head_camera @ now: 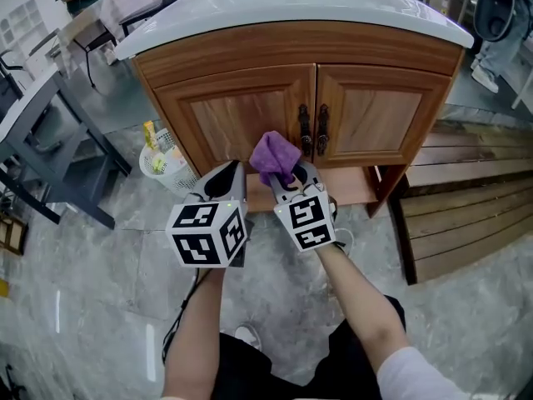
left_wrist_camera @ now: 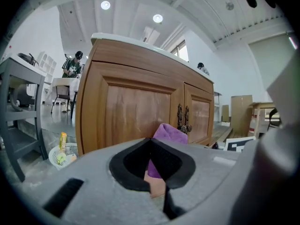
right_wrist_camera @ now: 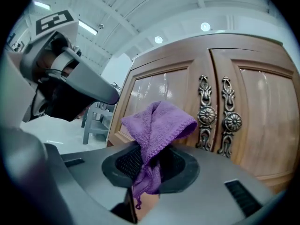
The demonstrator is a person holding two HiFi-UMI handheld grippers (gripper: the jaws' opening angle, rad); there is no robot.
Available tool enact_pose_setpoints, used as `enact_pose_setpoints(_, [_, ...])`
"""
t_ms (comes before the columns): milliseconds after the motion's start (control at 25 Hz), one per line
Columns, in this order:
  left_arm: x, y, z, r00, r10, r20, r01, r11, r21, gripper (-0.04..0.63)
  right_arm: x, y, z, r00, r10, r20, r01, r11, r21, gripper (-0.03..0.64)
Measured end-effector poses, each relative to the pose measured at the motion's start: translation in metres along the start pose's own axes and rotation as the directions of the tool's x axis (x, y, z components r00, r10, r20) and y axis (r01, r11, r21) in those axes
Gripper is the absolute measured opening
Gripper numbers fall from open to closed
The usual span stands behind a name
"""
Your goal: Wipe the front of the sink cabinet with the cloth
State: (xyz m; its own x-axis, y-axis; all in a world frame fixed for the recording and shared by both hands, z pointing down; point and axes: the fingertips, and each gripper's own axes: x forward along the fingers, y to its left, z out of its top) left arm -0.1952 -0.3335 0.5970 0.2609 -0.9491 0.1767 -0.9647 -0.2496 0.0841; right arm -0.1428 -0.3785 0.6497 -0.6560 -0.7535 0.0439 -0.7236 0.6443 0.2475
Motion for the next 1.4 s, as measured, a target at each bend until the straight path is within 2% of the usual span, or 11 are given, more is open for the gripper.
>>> enact_pose_setpoints(120, [0.005, -0.010, -0.002, 1.000, -0.022, -0.008, 0.022, 1.000, -0.015, 0.006, -0.013, -0.011, -0.003, 1.000, -0.028, 0.001, 0.028, 1.000, -0.001, 0.077])
enact_pose_setpoints(440, [0.021, -0.044, -0.007, 0.997, -0.078, -0.020, 0.078, 0.997, 0.000, 0.006, -0.046, -0.040, 0.001, 0.996, -0.089, 0.031, 0.089, 0.996, -0.004, 0.075])
enact_pose_setpoints(800, [0.037, -0.087, -0.007, 0.986, -0.167, -0.011, 0.167, 0.986, 0.021, 0.006, -0.073, -0.085, -0.008, 0.985, -0.173, 0.008, 0.173, 0.985, 0.016, 0.077])
enact_pose_setpoints(1000, [0.046, -0.111, -0.009, 0.976, -0.216, -0.016, 0.216, 0.975, 0.056, 0.006, -0.081, -0.104, -0.012, 0.979, -0.205, -0.011, 0.205, 0.979, 0.013, 0.075])
enact_pose_setpoints(1200, [0.058, -0.135, -0.010, 0.964, -0.265, -0.016, 0.265, 0.962, 0.058, 0.006, -0.094, -0.133, -0.020, 0.966, -0.257, -0.033, 0.257, 0.966, 0.006, 0.077])
enact_pose_setpoints(1400, [0.070, -0.157, -0.012, 0.952, -0.305, -0.017, 0.306, 0.950, 0.060, 0.006, -0.111, -0.173, -0.030, 0.941, -0.331, -0.065, 0.332, 0.943, -0.003, 0.075])
